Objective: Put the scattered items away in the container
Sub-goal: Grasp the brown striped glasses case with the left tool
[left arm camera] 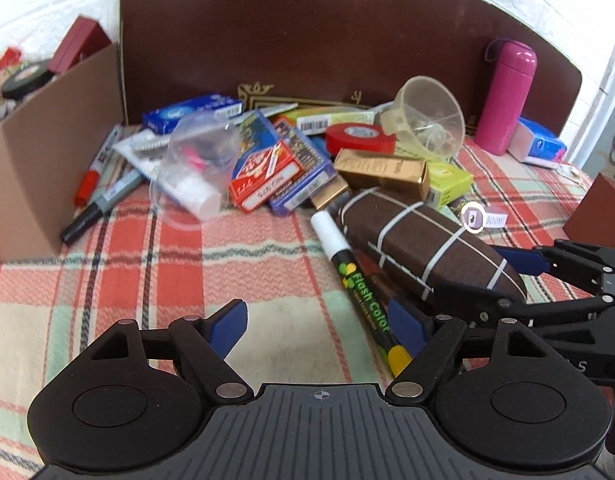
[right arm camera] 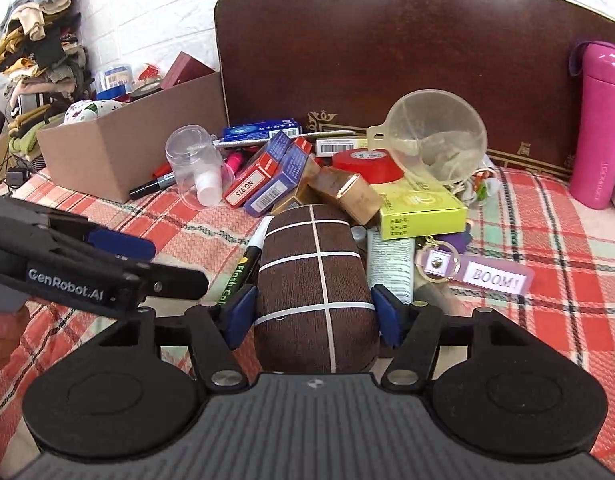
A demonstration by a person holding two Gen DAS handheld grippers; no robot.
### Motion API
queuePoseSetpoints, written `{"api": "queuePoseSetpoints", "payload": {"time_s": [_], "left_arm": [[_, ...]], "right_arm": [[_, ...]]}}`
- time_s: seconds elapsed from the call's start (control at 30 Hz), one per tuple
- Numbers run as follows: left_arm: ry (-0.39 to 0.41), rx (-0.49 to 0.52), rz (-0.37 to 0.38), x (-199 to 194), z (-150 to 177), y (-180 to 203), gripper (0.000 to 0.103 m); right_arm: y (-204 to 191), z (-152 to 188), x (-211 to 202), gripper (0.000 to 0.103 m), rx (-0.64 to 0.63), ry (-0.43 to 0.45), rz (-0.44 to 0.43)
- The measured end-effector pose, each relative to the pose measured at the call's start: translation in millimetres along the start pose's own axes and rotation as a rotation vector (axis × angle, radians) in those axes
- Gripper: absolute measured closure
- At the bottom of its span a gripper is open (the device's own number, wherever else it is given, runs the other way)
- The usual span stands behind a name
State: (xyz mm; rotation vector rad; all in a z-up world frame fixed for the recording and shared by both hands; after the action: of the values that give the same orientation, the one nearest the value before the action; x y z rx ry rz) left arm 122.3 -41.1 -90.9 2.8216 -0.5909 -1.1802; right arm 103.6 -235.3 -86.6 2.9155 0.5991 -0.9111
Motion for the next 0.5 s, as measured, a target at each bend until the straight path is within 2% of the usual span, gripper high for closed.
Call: {"api": "queuePoseSetpoints", "payload": {"time_s": [0.07,0.2,0.3,0.43,0.5], "left_arm": [[0.002,-0.004,0.003,-2.7,0.7,-3.2,0.016],[-0.004,-0.010,0.014,-7.3,0.5,-7.9,0.014],[-0.003,-0.002,0.012,-11.7,1.7,-11.1,0.014],[-0.001,-0.040,0.100,-14.8,0.1,-16.5,0.014],[-0.001,-0.052,0.147,-15.1,-1.5,-16.9,0.013]], "right_arm": [[-3.3,2.6,-3.2,0.037,-0.018,-0.007,-0.029],[-13.1,16.4,-14.8,0.038,-0.065,-0.033,-0.159],[-15.3,30.3,-23.0,0.038,-0.141,-0.052,-0.187],[-5.4,41.6,-38.0,0.037,-0.161,-0.058,-0.232],[-4.1,45.0,-42.0,0.027,-0.182,-0.055,-0.188]]}}
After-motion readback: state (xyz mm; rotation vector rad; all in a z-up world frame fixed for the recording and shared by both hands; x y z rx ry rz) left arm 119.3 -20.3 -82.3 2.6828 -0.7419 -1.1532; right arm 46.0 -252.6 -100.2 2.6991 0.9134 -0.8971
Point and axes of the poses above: each gripper's, at about its wrist camera, not at the fingertips, and x roughly the way its jaws point, y to its right, z to its underside, the point moved 1 cm from there along x, roughly the way its jaws point, and after that the axes turned 3 degrees about y, right-handed, at the moved point
